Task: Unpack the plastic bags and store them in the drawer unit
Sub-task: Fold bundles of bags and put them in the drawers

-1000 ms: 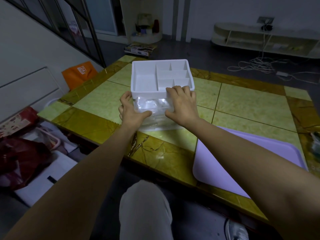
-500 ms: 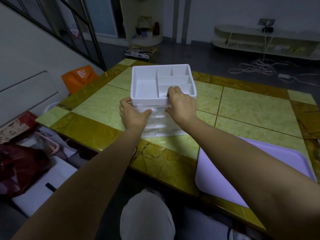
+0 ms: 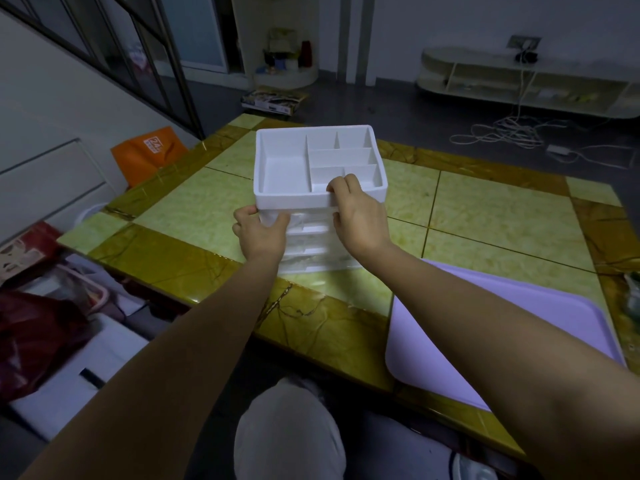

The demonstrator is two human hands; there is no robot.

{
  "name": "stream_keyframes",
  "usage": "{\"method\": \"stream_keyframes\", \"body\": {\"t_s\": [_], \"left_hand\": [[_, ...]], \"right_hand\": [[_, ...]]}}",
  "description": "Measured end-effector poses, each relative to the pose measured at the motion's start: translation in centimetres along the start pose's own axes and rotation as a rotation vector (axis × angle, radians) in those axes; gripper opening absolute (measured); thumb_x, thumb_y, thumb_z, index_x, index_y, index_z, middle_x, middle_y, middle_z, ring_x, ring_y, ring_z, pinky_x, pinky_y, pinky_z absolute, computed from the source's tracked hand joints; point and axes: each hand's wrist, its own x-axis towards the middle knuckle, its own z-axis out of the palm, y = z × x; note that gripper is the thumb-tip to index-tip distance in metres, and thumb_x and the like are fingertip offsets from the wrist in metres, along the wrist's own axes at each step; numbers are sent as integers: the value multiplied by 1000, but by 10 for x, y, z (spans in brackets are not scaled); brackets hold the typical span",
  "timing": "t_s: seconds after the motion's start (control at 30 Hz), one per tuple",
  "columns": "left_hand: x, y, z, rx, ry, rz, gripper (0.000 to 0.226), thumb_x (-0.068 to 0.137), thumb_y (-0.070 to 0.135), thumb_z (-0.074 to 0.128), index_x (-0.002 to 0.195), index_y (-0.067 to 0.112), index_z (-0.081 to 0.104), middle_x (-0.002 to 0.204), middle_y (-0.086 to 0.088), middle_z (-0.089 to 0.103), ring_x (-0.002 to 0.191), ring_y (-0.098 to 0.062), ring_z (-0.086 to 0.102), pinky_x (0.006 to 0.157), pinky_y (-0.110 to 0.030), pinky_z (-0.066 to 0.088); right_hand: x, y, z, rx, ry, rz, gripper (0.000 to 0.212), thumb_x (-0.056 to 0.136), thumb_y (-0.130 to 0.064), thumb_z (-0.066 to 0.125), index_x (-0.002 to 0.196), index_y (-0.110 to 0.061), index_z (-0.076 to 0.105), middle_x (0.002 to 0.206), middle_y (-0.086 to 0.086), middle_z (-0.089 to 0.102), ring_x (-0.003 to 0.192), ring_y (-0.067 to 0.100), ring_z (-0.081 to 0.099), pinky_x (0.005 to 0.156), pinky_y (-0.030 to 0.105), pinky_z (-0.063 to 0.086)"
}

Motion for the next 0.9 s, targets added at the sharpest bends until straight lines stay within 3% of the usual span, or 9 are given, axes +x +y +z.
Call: {"method": "stream_keyframes", "body": {"t_s": [0.13, 0.3, 0.4, 0.5, 0.6, 0.67, 0.7, 0.8, 0.9], "left_hand": [[-8, 8, 2, 89, 39, -12, 56, 83, 28, 68, 127, 7, 38, 132, -17, 39, 108, -36, 54, 86, -32, 43], [-33, 1, 10, 193, -11, 11, 60, 86, 18, 63, 133, 2, 29, 137, -20, 31, 111, -38, 50, 85, -35, 41], [-56, -12, 22, 247, -34, 11, 67, 84, 17, 66, 135, 0, 27, 137, -21, 27, 113, -38, 47, 90, -37, 42], [-80, -20, 40, 324, -105, 38, 58, 83, 20, 65, 131, 2, 37, 135, -21, 34, 115, -39, 47, 95, -38, 41], [-111, -23, 64, 431, -408, 105, 12, 88, 19, 56, 94, 10, 61, 111, -17, 60, 104, -35, 57, 83, -32, 44], [-131, -28, 78, 499, -579, 117, 15, 88, 19, 53, 74, 13, 57, 96, -14, 64, 94, -33, 59, 77, -30, 44], [-141, -31, 82, 534, -646, 115, 11, 88, 21, 53, 83, 13, 59, 101, -13, 65, 97, -33, 60, 81, -31, 45], [-166, -47, 101, 669, -775, 208, 36, 89, 30, 54, 122, 15, 57, 126, -17, 55, 116, -33, 52, 95, -35, 44], [-183, -55, 113, 948, -838, 312, 49, 91, 41, 48, 129, 11, 49, 133, -20, 41, 125, -35, 36, 102, -37, 34]], "right_hand": [[-5, 7, -1, 203, -12, 8, 48, 81, -2, 50, 128, -14, 48, 122, 8, 49, 79, 32, 60, 61, 38, 47], [-40, 24, -2, 341, -42, -41, 62, 80, -11, 50, 139, -19, 35, 151, -2, 23, 99, 19, 59, 64, 35, 52], [-67, 46, -8, 316, -84, 12, 50, 80, -11, 50, 129, -18, 46, 132, 2, 43, 89, 22, 61, 69, 40, 52], [-101, 75, -15, 292, -136, 115, 41, 81, -8, 49, 121, -16, 50, 123, 3, 49, 82, 24, 61, 74, 42, 51], [-139, 106, -26, 260, -349, 309, 38, 86, -10, 55, 124, -13, 51, 124, 9, 54, 87, 23, 56, 84, 35, 46], [-162, 126, -27, 188, -612, 369, 48, 85, -15, 62, 131, -11, 48, 131, 13, 50, 101, 27, 56, 93, 34, 43], [-173, 133, -25, 148, -708, 383, 55, 84, -19, 65, 135, -12, 45, 135, 14, 47, 112, 30, 53, 99, 35, 42], [-207, 146, -29, 58, -837, 415, 67, 85, -28, 66, 143, -13, 37, 149, 14, 35, 136, 31, 36, 112, 36, 31], [-227, 145, -31, 86, -909, 406, 74, 88, -29, 61, 151, -15, 23, 161, 8, 10, 147, 27, 16, 119, 36, 19]]}}
